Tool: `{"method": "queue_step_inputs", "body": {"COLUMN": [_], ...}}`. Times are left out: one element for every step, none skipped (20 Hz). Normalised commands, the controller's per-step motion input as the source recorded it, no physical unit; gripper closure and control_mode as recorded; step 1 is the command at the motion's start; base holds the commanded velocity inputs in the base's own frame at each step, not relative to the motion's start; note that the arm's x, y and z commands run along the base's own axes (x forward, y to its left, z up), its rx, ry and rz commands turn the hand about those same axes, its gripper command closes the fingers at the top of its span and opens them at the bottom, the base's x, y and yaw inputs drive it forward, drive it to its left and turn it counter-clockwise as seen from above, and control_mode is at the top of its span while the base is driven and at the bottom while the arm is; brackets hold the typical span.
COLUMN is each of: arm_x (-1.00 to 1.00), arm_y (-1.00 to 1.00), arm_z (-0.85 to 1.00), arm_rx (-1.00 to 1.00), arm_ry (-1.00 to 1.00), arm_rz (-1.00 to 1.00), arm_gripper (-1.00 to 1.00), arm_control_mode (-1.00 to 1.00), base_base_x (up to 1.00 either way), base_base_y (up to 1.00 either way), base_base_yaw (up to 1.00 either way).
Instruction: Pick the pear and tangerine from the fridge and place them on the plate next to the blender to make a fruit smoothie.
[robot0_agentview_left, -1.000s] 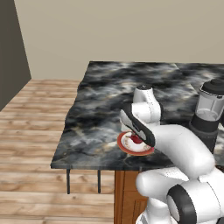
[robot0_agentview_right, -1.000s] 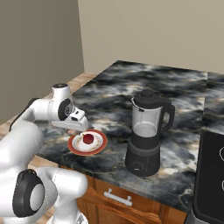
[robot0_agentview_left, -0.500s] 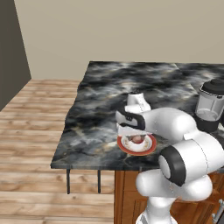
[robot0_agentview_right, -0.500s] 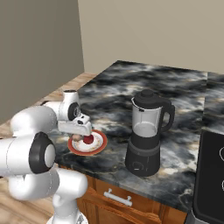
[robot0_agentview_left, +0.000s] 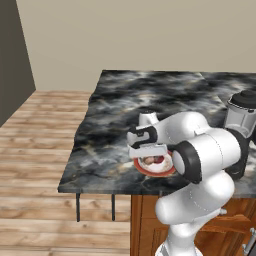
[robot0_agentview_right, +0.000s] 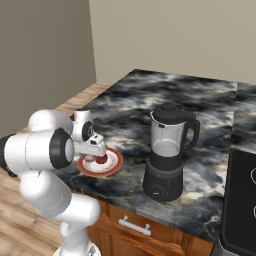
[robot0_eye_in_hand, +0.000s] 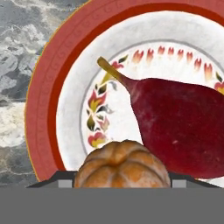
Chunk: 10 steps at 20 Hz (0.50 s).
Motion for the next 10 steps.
{"method": "queue_step_inputs", "body": {"arm_x": [0.21,0.14,0.0,0.0,0.0,0.0,0.0,-0.02,-0.06,-0.06], "arm_y": [0.0,0.0,0.0,0.0,0.0,0.0,0.0,0.0,0.0,0.0], "arm_z": [-0.02,0.0,0.0,0.0,0.04,0.06,0.11,0.19,0.23,0.26], "arm_rx": [0.0,0.0,0.0,0.0,0.0,0.0,0.0,0.0,0.0,0.0], "arm_ry": [-0.02,0.0,0.0,0.0,0.0,0.0,0.0,0.0,-0.02,-0.02], "arm_rz": [0.0,0.0,0.0,0.0,0.0,0.0,0.0,0.0,0.0,0.0], "arm_gripper": [-1.0,-1.0,-1.0,-1.0,-1.0,-1.0,-1.0,-1.0,-1.0,-1.0], "arm_control_mode": [-1.0,-1.0,-1.0,-1.0,-1.0,-1.0,-1.0,-1.0,-1.0,-1.0], "base_base_x": [0.0,0.0,0.0,0.0,0.0,0.0,0.0,0.0,0.0,0.0], "base_base_y": [0.0,0.0,0.0,0.0,0.0,0.0,0.0,0.0,0.0,0.0], "base_base_yaw": [0.0,0.0,0.0,0.0,0.0,0.0,0.0,0.0,0.0,0.0]}}
